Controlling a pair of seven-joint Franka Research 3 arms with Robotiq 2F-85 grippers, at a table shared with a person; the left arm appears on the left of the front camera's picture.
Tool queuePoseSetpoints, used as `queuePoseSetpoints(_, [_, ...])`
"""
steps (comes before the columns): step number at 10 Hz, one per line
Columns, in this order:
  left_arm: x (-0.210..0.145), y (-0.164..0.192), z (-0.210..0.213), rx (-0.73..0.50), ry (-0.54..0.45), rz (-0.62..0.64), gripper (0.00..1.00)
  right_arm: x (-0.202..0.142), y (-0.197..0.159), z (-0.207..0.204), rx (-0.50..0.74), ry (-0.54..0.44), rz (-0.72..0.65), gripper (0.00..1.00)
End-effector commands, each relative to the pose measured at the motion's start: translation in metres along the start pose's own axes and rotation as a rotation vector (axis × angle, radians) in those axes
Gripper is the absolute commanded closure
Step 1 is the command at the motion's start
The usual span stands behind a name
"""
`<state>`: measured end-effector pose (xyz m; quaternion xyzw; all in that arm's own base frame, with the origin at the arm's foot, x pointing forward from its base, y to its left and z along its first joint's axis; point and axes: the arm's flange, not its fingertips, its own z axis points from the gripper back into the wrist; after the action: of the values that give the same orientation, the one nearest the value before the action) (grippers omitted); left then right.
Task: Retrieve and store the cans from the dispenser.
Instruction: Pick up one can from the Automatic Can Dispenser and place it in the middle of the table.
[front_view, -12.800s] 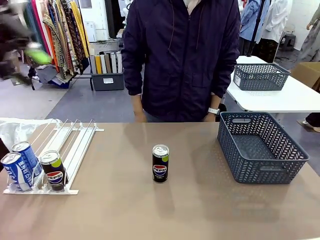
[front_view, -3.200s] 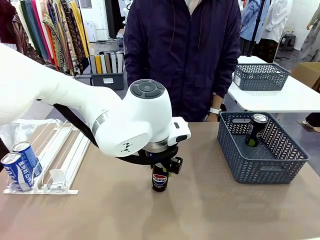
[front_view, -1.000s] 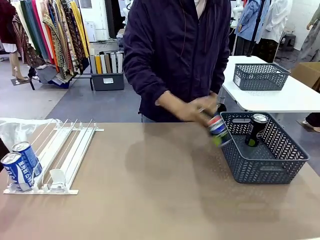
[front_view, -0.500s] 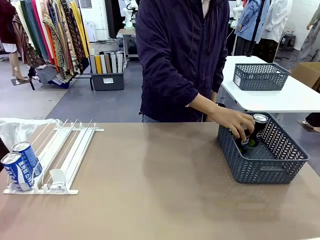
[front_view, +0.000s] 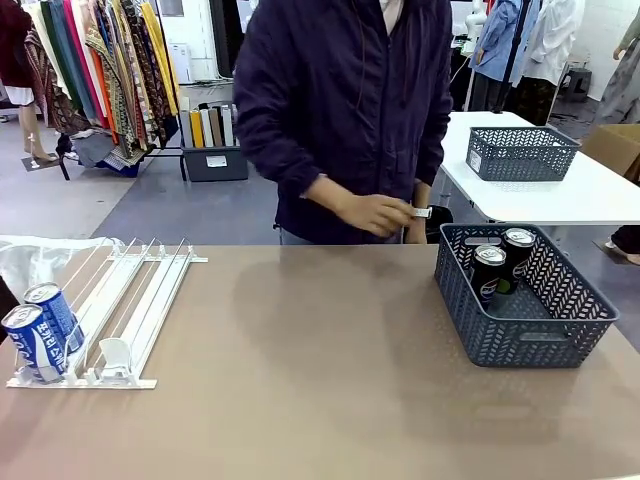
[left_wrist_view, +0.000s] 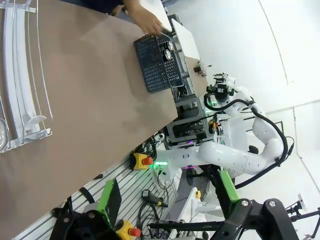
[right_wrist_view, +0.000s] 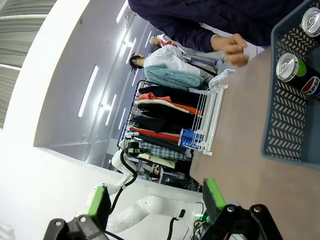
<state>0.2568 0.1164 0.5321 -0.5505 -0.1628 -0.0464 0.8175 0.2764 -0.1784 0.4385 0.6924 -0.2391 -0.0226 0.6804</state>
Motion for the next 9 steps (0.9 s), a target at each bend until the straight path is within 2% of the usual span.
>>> queuePoseSetpoints(1, [0.013, 0.003, 0.000, 0.161, 0.029, -0.020, 0.00, 0.000, 0.003, 0.001, 0.006, 0.006, 0.008, 0.00])
queuePoseSetpoints(2, [0.016, 0.006, 0.002, 0.390, 0.098, -0.082, 0.00, 0.000, 0.003, 0.001, 0.006, 0.006, 0.008, 0.00])
queuePoseSetpoints(4, [0.019, 0.017, -0.004, 0.843, 0.176, -0.121, 0.00, 0.000, 0.003, 0.001, 0.006, 0.006, 0.008, 0.00])
queuePoseSetpoints(5, [0.015, 0.020, -0.017, 0.944, 0.182, -0.128, 0.00, 0.000, 0.003, 0.001, 0.006, 0.006, 0.008, 0.00])
queuePoseSetpoints(6, [0.018, 0.023, -0.036, 0.983, 0.165, -0.191, 0.00, 0.000, 0.003, 0.001, 0.006, 0.006, 0.008, 0.00])
queuePoseSetpoints(7, [0.022, 0.025, -0.051, 0.962, 0.145, -0.215, 0.00, 0.000, 0.003, 0.001, 0.006, 0.006, 0.008, 0.00])
queuePoseSetpoints(8, [0.025, 0.024, -0.056, 0.993, 0.135, -0.223, 0.00, 0.000, 0.003, 0.001, 0.006, 0.006, 0.008, 0.00])
queuePoseSetpoints(9, [0.029, 0.017, -0.029, 0.930, 0.160, -0.226, 0.00, 0.000, 0.003, 0.001, 0.006, 0.006, 0.008, 0.00])
